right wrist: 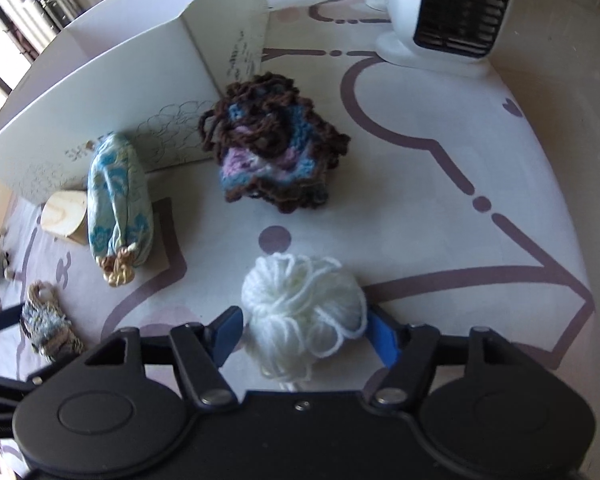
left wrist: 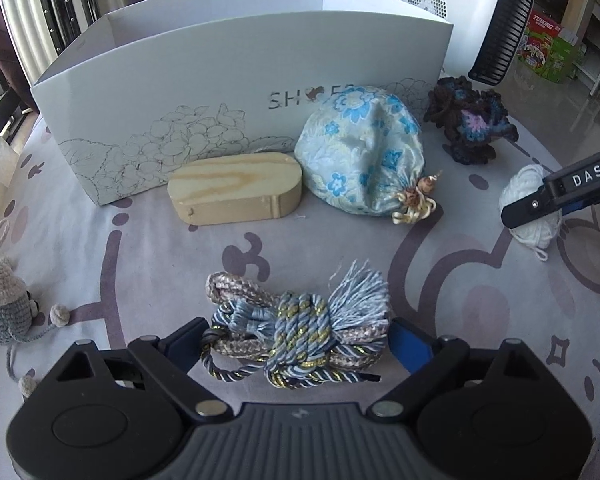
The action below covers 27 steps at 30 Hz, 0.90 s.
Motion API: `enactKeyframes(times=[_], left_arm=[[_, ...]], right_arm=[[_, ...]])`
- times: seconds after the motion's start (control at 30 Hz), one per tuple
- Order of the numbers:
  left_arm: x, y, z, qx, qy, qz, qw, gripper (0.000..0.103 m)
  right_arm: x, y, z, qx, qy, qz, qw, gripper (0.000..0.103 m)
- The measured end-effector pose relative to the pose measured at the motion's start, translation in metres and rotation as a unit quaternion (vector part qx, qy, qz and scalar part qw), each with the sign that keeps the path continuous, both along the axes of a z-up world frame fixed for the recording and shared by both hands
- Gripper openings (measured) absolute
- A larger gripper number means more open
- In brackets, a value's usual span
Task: Organize objects
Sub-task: 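Grasp the braided rope bundle with the left tool while the right tool grasps the white yarn ball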
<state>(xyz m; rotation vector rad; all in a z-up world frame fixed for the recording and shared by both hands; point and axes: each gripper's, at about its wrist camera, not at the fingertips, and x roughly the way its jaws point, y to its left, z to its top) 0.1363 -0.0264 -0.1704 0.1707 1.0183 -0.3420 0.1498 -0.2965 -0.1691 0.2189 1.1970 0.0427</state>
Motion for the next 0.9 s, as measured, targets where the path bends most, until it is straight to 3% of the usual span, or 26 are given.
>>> enactKeyframes(times=[0.23, 0.63, 0.9], left_arm=[[0.006, 0.002, 0.003, -0.015, 0.006, 0.001, 0.9999, 0.088], [-0.001, 0.001, 0.012, 0.01, 0.011, -0.007, 0.9999, 0.084], [0.001, 0.006, 0.052, -0.018, -0.011, 0.032, 0.9993, 0.084]], right_arm=[[0.002, -0.001, 0.002, 0.002, 0.002, -0.004, 1.0, 0.056], [-0.003, 0.0, 0.007, -0.011, -0.004, 0.018, 1.0, 0.051], [-0.007, 0.008, 0.041, -0.012, -0.067, 0.029, 0.997, 0.051]])
